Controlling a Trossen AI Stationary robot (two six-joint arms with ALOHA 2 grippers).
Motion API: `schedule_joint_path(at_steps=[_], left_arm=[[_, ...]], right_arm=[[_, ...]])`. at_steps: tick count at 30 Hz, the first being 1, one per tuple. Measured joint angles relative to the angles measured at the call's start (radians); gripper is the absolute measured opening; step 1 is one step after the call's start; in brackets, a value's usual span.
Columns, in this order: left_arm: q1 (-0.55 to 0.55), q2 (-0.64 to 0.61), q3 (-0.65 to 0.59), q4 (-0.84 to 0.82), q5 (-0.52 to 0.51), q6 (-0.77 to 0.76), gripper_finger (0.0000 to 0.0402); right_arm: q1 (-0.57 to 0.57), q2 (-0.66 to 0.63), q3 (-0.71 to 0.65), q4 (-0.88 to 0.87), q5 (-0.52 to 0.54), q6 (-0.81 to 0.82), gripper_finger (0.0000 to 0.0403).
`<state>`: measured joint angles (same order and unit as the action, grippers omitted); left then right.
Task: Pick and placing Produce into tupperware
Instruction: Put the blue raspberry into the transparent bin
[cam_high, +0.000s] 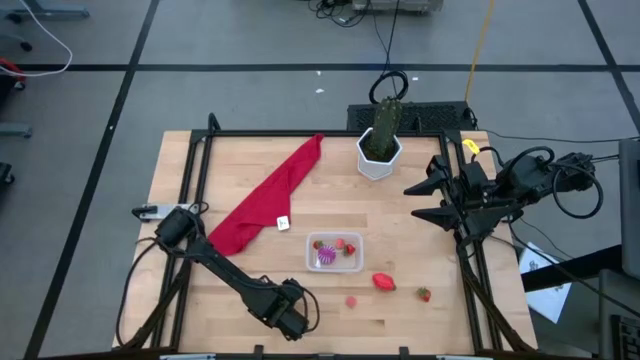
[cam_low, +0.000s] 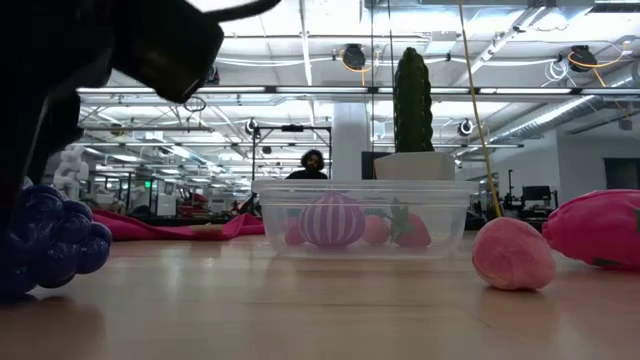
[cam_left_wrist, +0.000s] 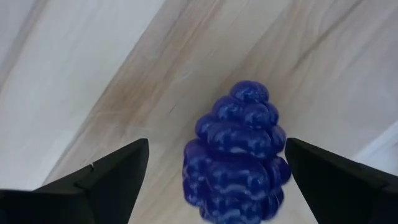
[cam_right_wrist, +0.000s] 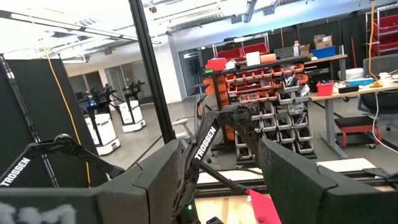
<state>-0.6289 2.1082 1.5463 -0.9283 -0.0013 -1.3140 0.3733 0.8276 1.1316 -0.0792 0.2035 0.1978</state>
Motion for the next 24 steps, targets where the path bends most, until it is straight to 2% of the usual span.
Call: schedule_joint_path(at_steps=[24], left_arm=[[0.024,-0.001,-0.033,0.010,0.008,0.022,0.0258]], right_arm=[[0.000,0.000,0.000,0.000,0.000,-0.001,0.0208]])
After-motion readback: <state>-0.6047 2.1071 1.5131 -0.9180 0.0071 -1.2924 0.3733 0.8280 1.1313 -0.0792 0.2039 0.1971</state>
